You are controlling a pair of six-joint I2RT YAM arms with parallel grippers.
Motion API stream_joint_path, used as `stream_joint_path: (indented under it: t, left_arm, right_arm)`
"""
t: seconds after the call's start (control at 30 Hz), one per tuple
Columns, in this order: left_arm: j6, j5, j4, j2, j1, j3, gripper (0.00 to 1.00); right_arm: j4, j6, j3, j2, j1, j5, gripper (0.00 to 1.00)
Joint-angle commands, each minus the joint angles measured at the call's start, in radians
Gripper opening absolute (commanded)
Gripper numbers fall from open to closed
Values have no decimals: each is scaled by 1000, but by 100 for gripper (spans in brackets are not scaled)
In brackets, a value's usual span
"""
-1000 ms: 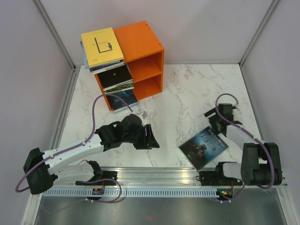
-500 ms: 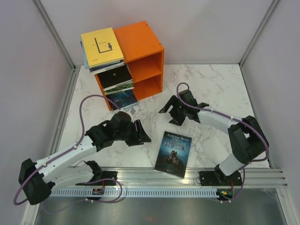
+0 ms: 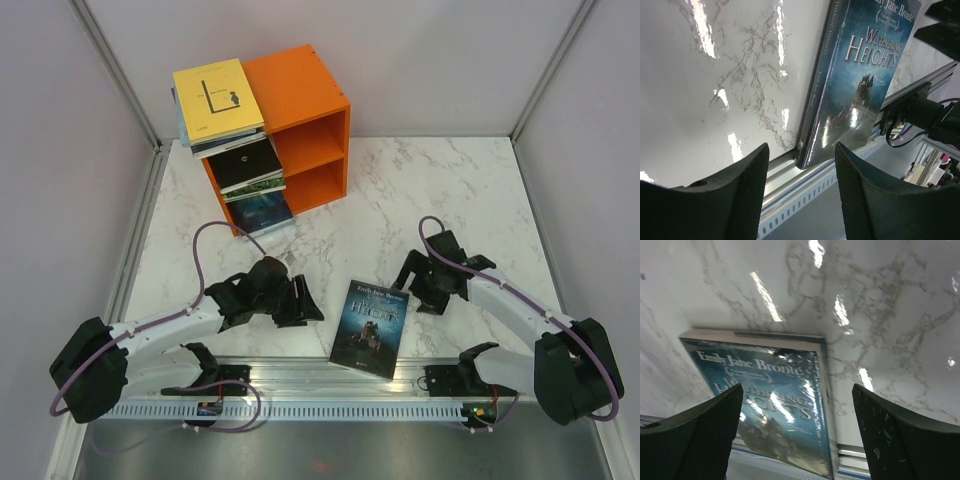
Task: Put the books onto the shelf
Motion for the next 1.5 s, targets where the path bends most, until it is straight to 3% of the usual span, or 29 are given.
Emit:
stream_joint_path:
  t: [0.0, 0.43, 0.57, 0.63, 0.7, 0.97, 1.03, 1.1, 1.13, 1.27, 1.33, 1.47]
  left_arm:
    - [9, 46, 201, 74, 3, -24, 60]
    - [-68, -46, 427, 439, -167, -16, 61]
    - [-111, 23, 592, 537, -229, -13, 60]
    - [-171, 67, 787, 591, -247, -33, 57]
    - [-210, 100, 926, 609, -253, -56, 54]
    - [-315, 25, 1065, 502, -250, -157, 50]
    - [-344, 12, 1109, 499, -250, -182, 50]
    - [-375, -2, 1149, 504, -250, -206, 50]
    - [-385, -6, 1169, 510, -250, -215, 50]
    - [-416, -22, 1247, 533, -250, -235, 50]
    - [-424, -25, 1257, 539, -249, -232, 50]
    - [-435, -23, 1249, 498, -246, -225, 55]
  right_arm:
    - [-40, -38, -63, -38, 1, -16, 93]
    - [268, 39, -357, -84, 2, -177, 92]
    - [326, 59, -416, -90, 4, -208, 92]
    - [351, 67, -433, -87, 4, -217, 92]
    - [349, 55, -441, -88, 6, -222, 91]
    - [305, 33, -441, -120, 6, -234, 89]
    - [308, 30, -442, -116, 6, -251, 82]
    - [312, 27, -446, -130, 6, -265, 61]
    - [314, 25, -449, -139, 4, -282, 44]
    - [352, 42, -467, -205, 6, -344, 23]
    - [386, 48, -469, -220, 7, -369, 0]
    - [415, 54, -427, -284, 6, -426, 0]
